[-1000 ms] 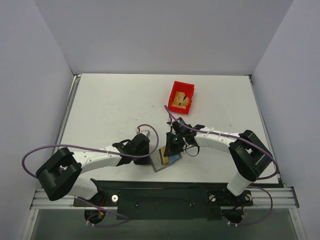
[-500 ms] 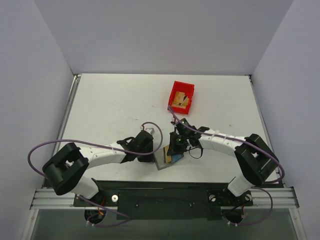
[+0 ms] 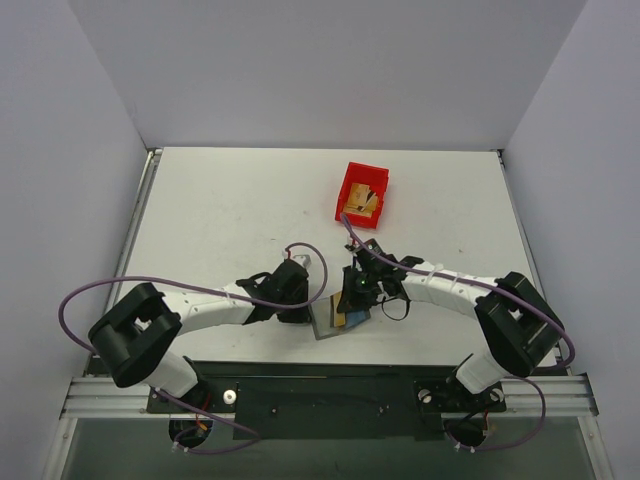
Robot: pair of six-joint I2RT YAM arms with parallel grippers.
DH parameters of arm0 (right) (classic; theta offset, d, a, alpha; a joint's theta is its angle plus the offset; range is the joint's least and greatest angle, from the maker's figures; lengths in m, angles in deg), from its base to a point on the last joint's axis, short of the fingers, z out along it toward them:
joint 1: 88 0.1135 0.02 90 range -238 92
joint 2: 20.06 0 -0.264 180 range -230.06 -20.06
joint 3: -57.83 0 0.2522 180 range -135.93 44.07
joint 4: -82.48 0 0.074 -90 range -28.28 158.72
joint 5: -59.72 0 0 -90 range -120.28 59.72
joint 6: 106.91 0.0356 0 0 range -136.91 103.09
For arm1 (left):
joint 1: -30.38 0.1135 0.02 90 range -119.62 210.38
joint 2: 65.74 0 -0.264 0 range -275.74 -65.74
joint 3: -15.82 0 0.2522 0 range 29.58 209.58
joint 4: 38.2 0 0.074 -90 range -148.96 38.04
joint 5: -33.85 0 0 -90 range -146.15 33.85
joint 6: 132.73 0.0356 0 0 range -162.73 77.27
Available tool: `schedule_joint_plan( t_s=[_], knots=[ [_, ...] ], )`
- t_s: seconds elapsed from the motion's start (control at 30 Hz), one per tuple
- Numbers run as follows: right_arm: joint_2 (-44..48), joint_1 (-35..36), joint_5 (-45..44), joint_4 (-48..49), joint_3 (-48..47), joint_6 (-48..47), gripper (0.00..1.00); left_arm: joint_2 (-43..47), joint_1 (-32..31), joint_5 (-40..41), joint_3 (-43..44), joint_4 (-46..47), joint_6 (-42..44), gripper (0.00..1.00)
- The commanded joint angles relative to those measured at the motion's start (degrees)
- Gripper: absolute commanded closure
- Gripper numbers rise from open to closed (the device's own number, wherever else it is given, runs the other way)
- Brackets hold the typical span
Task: Put the credit cards into the card holder
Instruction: Insert the credit card into the card holder.
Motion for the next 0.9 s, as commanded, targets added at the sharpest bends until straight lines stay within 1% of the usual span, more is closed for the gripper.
schedule_joint_plan(
  t_s=[0.0, 0.53, 0.87],
  knots=[
    [0.6, 0.1, 3.5, -4.99, 2.17, -2.97, 1.0, -3.93, 0.43, 2.69, -0.27, 0.64, 1.07, 1.0],
    [3.23, -1.75, 5.62, -7.18, 3.32, -6.05, 1.0, -5.69, 0.34, 2.17, 0.52, 0.56, 1.43, 1.0],
    [3.24, -2.62, 7.81, -5.95, 4.72, -5.79, 1.0, -5.78, 0.34, 2.16, 0.35, 0.82, 1.25, 1.0]
  ],
)
